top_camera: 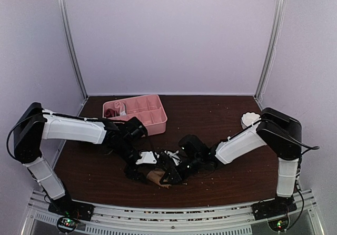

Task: Roll the socks
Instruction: Roll the sock at the center of the board.

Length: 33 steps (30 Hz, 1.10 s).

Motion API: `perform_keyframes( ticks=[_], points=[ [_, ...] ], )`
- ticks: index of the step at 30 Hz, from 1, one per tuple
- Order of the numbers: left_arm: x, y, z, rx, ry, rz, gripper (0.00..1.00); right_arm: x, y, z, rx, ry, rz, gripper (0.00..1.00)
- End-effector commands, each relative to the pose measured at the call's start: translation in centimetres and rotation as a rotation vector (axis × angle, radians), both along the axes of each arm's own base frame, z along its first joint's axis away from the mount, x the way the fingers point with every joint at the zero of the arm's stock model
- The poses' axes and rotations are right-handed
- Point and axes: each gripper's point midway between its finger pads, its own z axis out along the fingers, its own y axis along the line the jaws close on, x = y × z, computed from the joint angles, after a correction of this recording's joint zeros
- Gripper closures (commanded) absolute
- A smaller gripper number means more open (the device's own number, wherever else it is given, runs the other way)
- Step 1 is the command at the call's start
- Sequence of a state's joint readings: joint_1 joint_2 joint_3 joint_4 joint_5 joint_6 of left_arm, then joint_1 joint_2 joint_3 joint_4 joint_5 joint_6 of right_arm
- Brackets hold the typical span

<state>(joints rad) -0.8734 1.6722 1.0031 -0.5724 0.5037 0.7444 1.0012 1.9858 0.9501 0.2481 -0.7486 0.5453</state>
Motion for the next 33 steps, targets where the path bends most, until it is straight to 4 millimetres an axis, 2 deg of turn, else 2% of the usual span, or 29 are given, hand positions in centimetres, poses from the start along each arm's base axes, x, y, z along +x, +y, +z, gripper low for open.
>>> perform_keyframes(
  ticks=[1, 6, 14, 16, 17, 19, 21, 23, 25, 28, 33],
  points=[
    [2.5, -1.2, -0.8, 0.017, -0.114, 0.003, 0.35, -2.7, -6.2, -8.4, -0.345, 0.219, -0.097, 0.99],
    [2.8, -1.8, -2.4, 0.066, -0.129, -0.003, 0.57, -1.9, -5.9, -8.1, -0.319, 0.239, -0.136, 0.99],
    [2.9, -2.2, -3.9, 0.119, -0.099, 0.001, 0.67, -1.1, -5.1, -7.2, -0.274, 0.248, -0.177, 0.95],
    [2.6, -2.1, -4.0, 0.136, -0.077, -0.002, 0.74, -0.9, -5.0, -7.0, -0.258, 0.242, -0.190, 0.89],
    [2.5, -2.1, -4.2, 0.145, -0.060, -0.005, 0.78, -0.6, -5.0, -6.8, -0.246, 0.223, -0.202, 0.82],
    [2.0, -2.0, -4.4, 0.167, -0.010, -0.011, 0.86, 0.1, -4.8, -5.6, -0.190, 0.161, -0.226, 0.71],
    [1.5, -1.9, -4.7, 0.194, 0.062, -0.013, 0.90, 0.8, -4.8, -4.3, -0.143, 0.079, -0.251, 0.66],
    [1.3, -1.5, -5.8, 0.246, 0.164, 0.007, 0.92, 1.1, -5.0, -3.1, -0.105, -0.033, -0.252, 0.64],
    [1.3, -1.5, -6.0, 0.270, 0.270, 0.031, 0.94, 1.0, -5.4, -2.3, -0.090, -0.118, -0.257, 0.63],
    [1.1, -1.5, -6.2, 0.295, 0.378, 0.055, 0.95, 0.7, -6.3, -2.4, -0.099, -0.191, -0.270, 0.62],
    [0.8, -1.4, -6.8, 0.350, 0.461, 0.072, 0.95, 0.6, -8.3, -2.3, -0.156, -0.332, -0.303, 0.59]
  ],
)
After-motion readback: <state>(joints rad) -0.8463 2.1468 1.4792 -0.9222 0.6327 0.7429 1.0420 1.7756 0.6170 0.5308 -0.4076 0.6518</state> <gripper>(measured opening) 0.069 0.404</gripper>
